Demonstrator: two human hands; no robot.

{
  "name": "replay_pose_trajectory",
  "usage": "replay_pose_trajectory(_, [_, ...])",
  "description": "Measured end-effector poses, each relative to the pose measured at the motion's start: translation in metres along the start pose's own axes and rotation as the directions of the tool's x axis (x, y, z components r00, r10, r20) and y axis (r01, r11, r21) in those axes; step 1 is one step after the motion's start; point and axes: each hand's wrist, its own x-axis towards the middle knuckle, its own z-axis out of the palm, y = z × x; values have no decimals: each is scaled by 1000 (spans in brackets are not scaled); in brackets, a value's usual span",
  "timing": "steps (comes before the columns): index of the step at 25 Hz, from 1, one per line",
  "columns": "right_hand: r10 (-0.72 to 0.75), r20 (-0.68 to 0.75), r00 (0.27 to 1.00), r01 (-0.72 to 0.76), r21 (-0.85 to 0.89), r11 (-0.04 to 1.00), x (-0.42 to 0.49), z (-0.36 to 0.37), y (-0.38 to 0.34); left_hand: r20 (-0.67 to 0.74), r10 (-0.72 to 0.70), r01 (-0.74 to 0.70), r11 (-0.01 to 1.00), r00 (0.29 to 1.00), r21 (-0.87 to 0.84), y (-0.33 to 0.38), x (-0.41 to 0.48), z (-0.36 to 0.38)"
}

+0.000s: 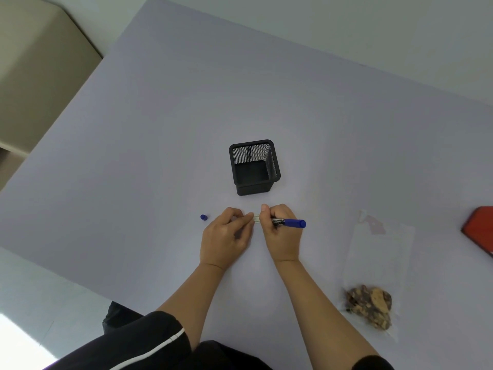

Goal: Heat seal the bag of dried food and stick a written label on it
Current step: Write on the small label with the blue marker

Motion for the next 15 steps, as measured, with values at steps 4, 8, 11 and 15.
replay_pose_trajectory(4, [22,-1,1000,-22,9,1000,0,0,0,-7,4,-4,1000,1000,5,0,0,-1])
replay_pose_trajectory(8, [18,-2,1000,-18,-6,1000,-1,1,1,-2,0,0,1000,1000,5,-1,-1,0])
replay_pose_trajectory(11, [20,-2,1000,-20,-12,1000,-1,1,2,-4,-6,6,1000,1000,1,0,-1,0])
replay_pose_trajectory(15, [14,-21,1000,-14,-7,1000,0,0,1,-4,-1,1,1000,1000,1,0,-1,0])
